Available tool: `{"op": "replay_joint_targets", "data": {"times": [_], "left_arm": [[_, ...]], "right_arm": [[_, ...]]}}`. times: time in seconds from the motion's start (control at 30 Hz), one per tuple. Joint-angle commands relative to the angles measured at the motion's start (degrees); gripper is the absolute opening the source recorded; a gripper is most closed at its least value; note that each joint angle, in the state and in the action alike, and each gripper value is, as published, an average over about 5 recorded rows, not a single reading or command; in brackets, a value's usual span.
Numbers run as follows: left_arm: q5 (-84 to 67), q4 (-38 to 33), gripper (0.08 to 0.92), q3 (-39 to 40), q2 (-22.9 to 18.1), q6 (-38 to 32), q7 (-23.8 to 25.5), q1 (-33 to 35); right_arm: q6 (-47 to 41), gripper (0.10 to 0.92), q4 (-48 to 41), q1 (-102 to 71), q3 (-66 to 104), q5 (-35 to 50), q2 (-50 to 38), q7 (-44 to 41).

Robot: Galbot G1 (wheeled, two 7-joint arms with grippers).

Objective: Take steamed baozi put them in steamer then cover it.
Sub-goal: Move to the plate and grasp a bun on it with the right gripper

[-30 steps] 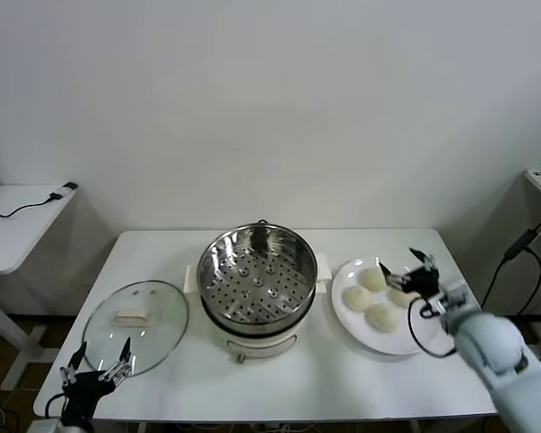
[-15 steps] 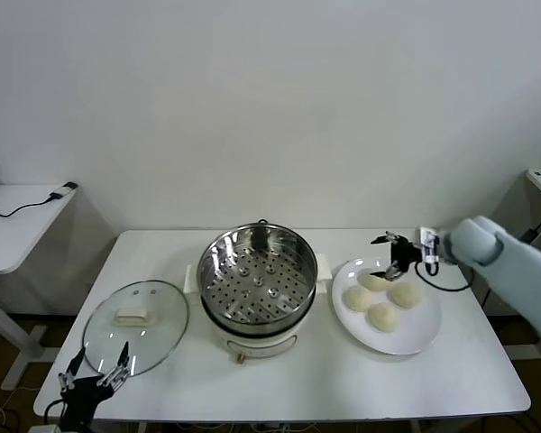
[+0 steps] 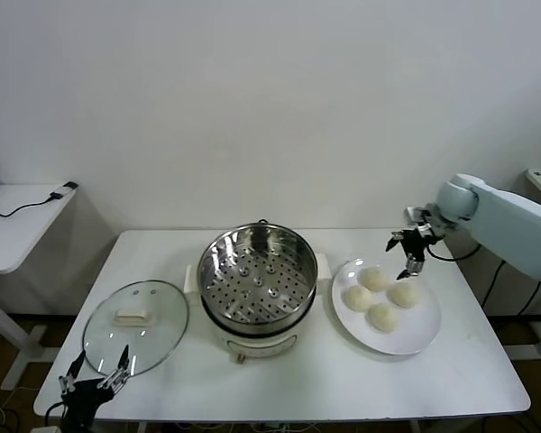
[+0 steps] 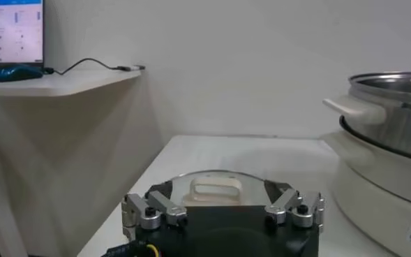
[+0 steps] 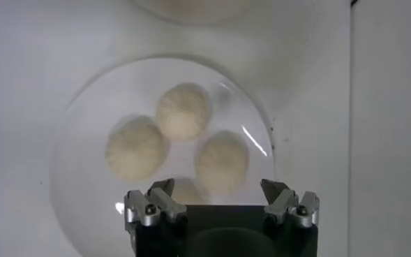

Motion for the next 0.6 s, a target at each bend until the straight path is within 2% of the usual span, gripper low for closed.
{"op": "replay_joint_targets", "data": {"times": [0.03,0.6], "left_arm": [[0.46,0.27,0.823,0.03,-0.29,-0.01,0.07,-0.02],[1.12,0.99,0.823,0.27,-0.96,-0.19,0.03,0.11]], "right_arm": [[-2.00,0.823,-9.88,-2.28,-2.18,-1.76,8.51,0.33],[-2.80,0.823,-17.02,-8.07,3.16,-3.70,12.52,2.07]]}}
